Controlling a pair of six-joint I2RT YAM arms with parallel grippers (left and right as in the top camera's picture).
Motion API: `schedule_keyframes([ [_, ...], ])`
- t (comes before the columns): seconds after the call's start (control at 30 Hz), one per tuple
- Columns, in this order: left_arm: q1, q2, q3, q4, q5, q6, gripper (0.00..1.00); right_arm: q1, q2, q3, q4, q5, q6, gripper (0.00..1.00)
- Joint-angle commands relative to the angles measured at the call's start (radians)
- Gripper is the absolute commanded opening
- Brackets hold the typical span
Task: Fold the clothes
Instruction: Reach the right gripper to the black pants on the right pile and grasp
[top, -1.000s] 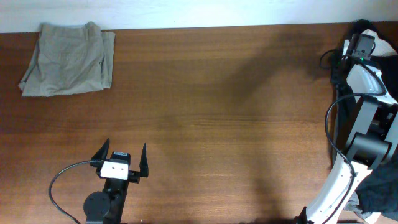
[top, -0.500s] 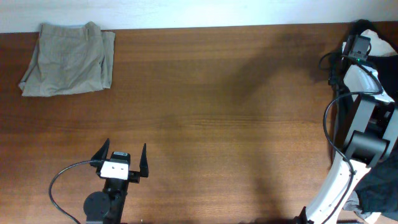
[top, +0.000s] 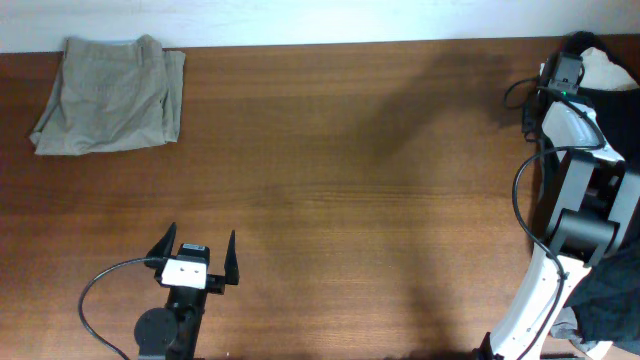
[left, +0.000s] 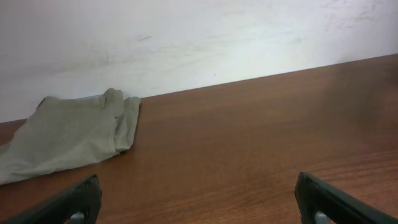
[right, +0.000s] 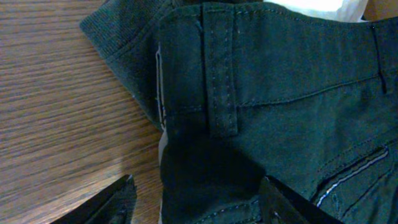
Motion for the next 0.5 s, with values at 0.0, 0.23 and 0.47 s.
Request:
schedule_keyframes([
  [0.0, -0.002, -0.006, -0.006, -0.001, 0.011, 0.016, 0.99, 0.003, 0.044, 0.017, 0.0, 0.0, 0.01, 0.67],
  [0.23, -0.002, -0.006, -0.006, -0.001, 0.011, 0.016, 0.99, 0.003, 0.052, 0.018, 0.011, 0.01, 0.011, 0.38],
  [0.47, -0.002, -0.006, -0.006, -0.001, 0.011, 0.016, 0.99, 0.003, 0.048, 0.056, -0.022, 0.01, 0.026, 0.04],
])
